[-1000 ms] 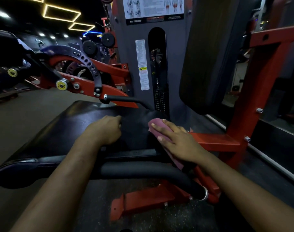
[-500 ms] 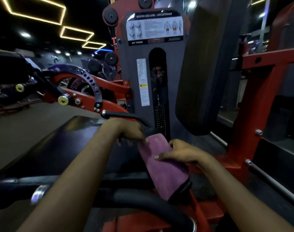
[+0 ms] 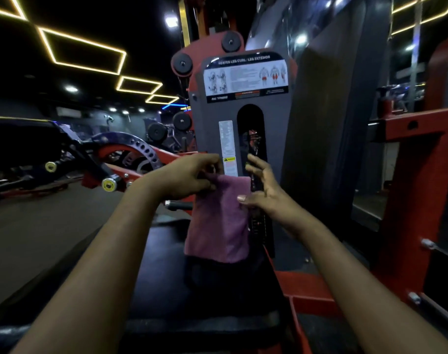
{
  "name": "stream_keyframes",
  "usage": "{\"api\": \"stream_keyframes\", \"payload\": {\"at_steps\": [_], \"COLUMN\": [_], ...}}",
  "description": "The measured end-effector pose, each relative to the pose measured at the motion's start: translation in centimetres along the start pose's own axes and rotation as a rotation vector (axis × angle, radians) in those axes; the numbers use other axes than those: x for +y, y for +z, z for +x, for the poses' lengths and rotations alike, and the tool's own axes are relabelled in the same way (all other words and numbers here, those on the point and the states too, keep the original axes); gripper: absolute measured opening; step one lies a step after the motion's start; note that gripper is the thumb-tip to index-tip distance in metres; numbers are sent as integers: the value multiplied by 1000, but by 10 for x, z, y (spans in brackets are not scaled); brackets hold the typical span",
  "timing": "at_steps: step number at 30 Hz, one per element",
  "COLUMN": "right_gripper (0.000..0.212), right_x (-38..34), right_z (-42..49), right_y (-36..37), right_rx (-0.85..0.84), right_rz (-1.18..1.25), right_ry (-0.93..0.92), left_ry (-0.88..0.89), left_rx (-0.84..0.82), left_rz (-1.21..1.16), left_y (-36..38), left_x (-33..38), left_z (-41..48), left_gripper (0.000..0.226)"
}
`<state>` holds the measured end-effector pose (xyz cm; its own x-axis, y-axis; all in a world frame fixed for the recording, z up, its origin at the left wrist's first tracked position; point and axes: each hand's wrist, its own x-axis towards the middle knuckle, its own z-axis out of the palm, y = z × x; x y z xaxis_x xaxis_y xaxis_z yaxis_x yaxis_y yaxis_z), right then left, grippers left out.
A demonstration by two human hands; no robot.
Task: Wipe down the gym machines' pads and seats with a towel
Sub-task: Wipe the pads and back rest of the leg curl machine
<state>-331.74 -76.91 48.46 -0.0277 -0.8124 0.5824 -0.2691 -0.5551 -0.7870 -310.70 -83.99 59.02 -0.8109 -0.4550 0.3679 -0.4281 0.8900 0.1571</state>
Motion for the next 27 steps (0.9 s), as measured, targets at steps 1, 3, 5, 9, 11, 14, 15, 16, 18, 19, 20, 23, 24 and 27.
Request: {"api": "stream_keyframes", "payload": {"at_steps": [1,3,5,9,11,14,15,16,18,19,20,23,24,27], "right_gripper": [75,60,50,37,39,40,34,27,20,20,22,35,35,36], "right_x": [-4,-10,-10,-8,-9,-10,-10,-11,-8,-5,-2,-1,-3,-10], "right_z": [9,29,43,58,64,73,74,75,75,76,78,85,88,92], "right_y": [-6,-8,-2,11,9,0,-3,-7,-11,-10,-7,7,12,20], "right_rx": [-45,-117,-160,-141,-135,-132,-135,-139,-113,-75,-27,39,26,10], "right_rz": [-100,-313,-295,-336,-304,-274,-258,-229,-154,-131,-116,-93,-88,-142], "right_ry": [-24,-39,35,144,195,235,254,271,299,292,263,136,104,51], "left_ry": [6,11,-3,-75,-127,-188,-189,-183,-182,-201,-231,-315,-317,-289], "left_rx": [20,62,91,149,170,162,158,158,146,122,85,3,-12,-85], "left_rz": [33,93,125,200,222,156,133,119,92,53,0,-220,-312,-334], "left_y": [-8,-24,-34,-43,-43,-41,-40,-38,-36,-35,-33,-24,-19,-3], "left_x": [0,-3,-9,-27,-38,-54,-58,-60,-64,-65,-67,-63,-58,-48], "left_z": [1,4,6,4,-1,-11,-15,-18,-23,-24,-24,-15,-11,0], "left_gripper": [23,25,29,32,32,35,37,41,47,49,49,41,45,34]}}
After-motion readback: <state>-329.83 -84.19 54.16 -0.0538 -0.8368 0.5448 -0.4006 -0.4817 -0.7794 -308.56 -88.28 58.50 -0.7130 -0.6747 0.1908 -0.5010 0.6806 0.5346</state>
